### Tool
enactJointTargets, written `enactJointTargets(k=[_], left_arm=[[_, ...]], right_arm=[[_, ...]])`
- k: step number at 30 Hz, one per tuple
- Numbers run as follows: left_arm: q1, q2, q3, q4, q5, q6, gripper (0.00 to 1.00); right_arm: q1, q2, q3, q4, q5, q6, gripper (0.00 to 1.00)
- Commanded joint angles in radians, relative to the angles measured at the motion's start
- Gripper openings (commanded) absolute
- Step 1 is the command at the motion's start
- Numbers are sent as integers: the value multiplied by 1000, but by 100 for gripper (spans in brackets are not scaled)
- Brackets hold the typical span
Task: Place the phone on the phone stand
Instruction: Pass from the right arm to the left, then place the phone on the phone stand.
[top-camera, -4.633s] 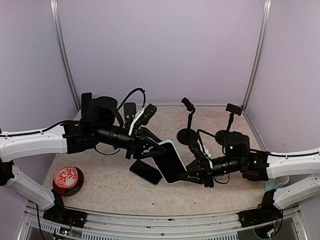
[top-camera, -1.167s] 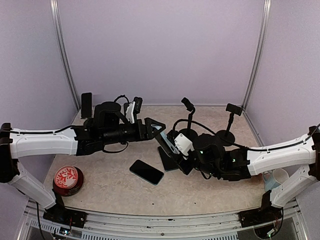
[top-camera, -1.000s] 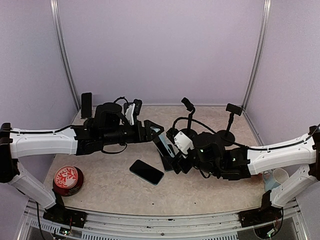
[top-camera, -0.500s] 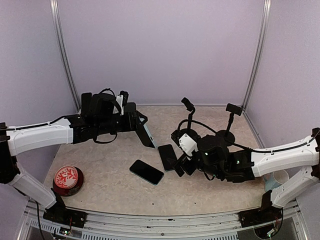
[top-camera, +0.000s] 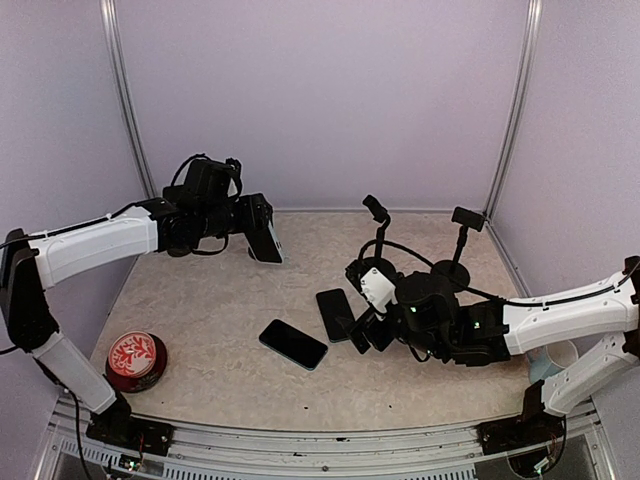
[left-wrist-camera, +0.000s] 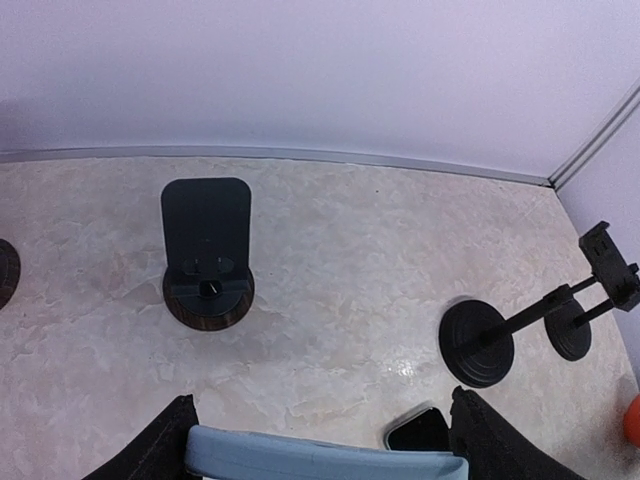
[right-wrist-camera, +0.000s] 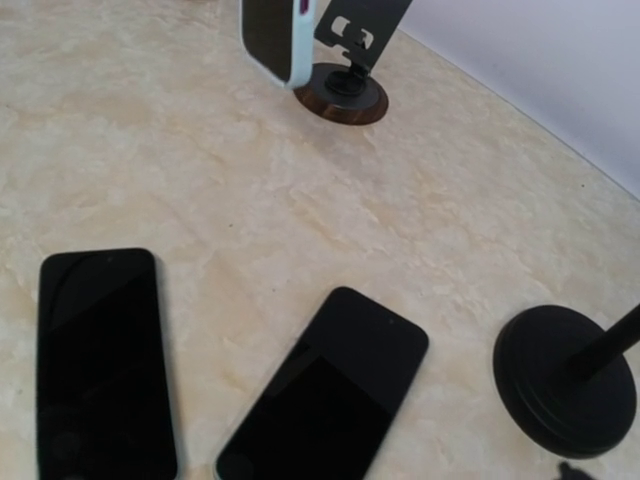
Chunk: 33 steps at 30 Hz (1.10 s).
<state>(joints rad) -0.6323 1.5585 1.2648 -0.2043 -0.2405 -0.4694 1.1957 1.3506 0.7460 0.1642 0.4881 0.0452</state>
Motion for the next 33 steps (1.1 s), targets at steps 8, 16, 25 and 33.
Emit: enactJointTargets(k=[8,16,25,33], left_arm=[[45,142,202,-71,-154,8,62],[59,237,322,-109,-218,14,61],[79,318,427,-129,-239,33,58],[84,368,489,-134,-274,56,59]], right_arm=[[5,-28,-17,-24,19,37,100],[5,-33,-21,-35,16,52,100],[5,-53,-44,-37,22,70,100],[5,-50,-46,-33,21,71,100]])
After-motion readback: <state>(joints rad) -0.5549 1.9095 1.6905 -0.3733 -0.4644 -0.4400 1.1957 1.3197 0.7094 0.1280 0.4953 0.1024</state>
